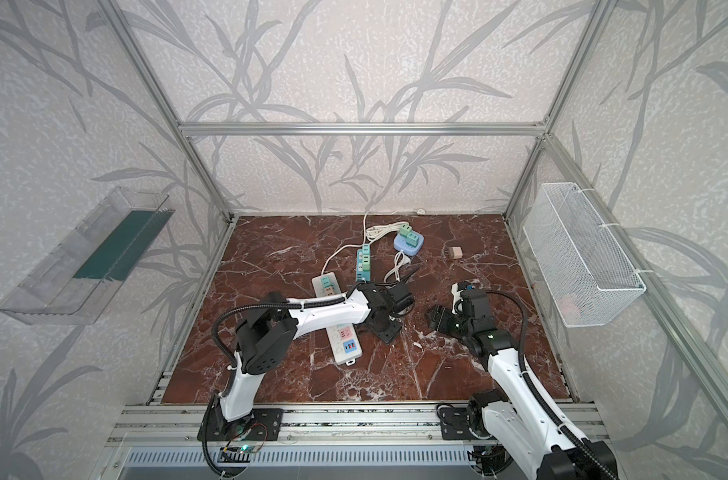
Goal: Insert the plug
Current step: 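Lower and close the left gripper on the teal adapter, then lift the teal adapter with the left gripper while the right closes on it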
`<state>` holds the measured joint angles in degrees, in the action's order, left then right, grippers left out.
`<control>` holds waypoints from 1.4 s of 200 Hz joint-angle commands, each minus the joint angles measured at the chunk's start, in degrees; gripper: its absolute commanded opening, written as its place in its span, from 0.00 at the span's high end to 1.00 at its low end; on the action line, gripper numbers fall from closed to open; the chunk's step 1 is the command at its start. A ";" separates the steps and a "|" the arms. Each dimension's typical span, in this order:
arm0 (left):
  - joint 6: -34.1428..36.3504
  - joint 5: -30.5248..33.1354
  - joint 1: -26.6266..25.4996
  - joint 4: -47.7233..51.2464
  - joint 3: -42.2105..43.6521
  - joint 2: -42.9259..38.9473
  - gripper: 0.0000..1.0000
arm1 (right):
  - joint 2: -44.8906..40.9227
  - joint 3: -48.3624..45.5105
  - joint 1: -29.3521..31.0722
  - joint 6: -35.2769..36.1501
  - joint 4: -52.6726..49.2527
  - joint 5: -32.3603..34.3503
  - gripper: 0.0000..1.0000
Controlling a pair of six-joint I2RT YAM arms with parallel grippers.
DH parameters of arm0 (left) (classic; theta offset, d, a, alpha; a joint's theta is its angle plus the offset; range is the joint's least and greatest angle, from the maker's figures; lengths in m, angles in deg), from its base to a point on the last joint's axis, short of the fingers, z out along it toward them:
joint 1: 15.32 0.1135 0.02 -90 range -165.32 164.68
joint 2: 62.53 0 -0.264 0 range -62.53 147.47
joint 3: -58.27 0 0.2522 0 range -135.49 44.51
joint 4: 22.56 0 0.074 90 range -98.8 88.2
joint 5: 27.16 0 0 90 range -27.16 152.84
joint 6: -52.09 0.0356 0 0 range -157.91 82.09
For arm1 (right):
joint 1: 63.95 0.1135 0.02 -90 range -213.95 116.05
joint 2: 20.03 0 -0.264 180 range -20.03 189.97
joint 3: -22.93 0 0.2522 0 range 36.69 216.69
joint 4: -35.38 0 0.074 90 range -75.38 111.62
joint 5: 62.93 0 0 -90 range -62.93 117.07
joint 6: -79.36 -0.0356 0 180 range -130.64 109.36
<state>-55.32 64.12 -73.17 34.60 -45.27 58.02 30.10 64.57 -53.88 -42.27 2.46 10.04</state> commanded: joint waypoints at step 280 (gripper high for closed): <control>14.52 -8.78 -2.24 -83.17 47.82 -26.40 0.77 | 3.25 16.98 4.03 12.19 -13.61 -9.32 0.52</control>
<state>-46.60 58.59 -74.96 -38.23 1.29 32.05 31.50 78.27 -52.07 -32.72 -7.94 3.37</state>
